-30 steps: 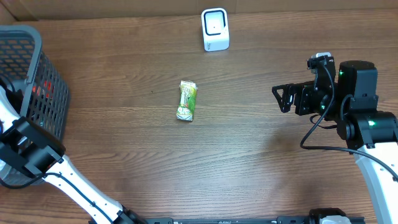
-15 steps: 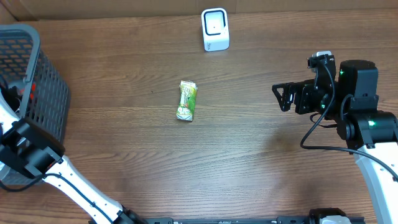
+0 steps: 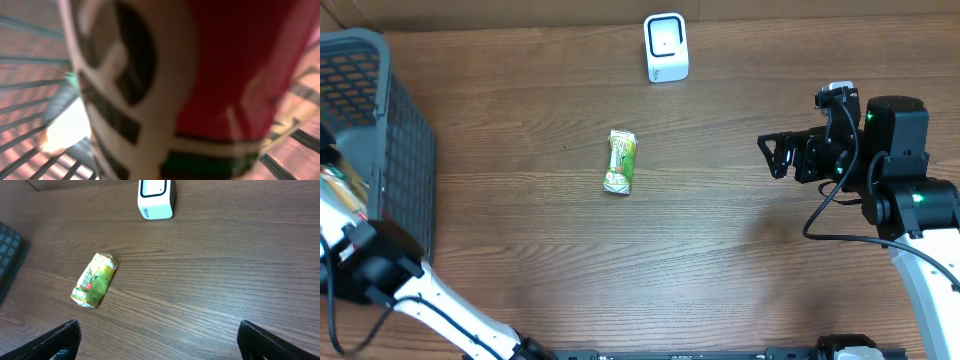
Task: Scan the item barcode
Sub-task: 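Grasp the red-orange spaghetti packet in the basket with the left gripper, then lay the spaghetti packet beside the juice pack and release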
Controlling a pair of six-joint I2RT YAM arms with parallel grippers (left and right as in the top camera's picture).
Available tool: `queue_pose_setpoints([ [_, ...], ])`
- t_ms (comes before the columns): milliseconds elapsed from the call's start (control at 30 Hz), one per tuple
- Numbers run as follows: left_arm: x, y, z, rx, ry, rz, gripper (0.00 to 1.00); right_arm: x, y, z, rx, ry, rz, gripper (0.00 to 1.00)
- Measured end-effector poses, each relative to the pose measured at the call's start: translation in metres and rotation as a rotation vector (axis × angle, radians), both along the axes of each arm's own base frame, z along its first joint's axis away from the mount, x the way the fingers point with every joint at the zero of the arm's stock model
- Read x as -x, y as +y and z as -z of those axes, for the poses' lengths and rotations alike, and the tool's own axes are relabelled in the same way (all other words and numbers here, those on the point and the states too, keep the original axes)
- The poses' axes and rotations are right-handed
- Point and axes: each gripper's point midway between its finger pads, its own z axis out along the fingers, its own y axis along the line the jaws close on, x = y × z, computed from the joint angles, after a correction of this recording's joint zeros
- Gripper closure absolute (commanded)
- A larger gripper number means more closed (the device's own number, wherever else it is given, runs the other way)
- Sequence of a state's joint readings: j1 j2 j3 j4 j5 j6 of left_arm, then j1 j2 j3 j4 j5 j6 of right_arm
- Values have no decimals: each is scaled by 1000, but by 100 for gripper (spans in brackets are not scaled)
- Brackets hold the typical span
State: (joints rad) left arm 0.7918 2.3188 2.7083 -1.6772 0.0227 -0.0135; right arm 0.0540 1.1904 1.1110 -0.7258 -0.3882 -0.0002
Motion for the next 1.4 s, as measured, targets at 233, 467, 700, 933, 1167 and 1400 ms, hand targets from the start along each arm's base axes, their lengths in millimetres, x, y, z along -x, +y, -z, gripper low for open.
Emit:
queue_pose_setpoints([
  [233, 19, -22, -113, -197, -214, -9, 96, 0, 0, 0, 0, -1, 1, 0],
  [467, 17, -25, -111, -174, -221, 1, 96, -1, 0, -2, 0, -9, 1, 0],
  [700, 7, -36, -142, -234, -322, 48, 96, -2, 0, -3, 0, -15, 1, 0],
  [933, 15, -141, -244, -372, -567, 274, 96, -3, 0, -3, 0, -15, 1, 0],
  [1167, 1, -289, -245, -189, -627, 638, 96, -2, 0, -2, -1, -14, 0, 0],
  [1400, -77, -350, -99, 57, -214, 694, 96, 0, 0, 0, 0, 3, 1, 0],
])
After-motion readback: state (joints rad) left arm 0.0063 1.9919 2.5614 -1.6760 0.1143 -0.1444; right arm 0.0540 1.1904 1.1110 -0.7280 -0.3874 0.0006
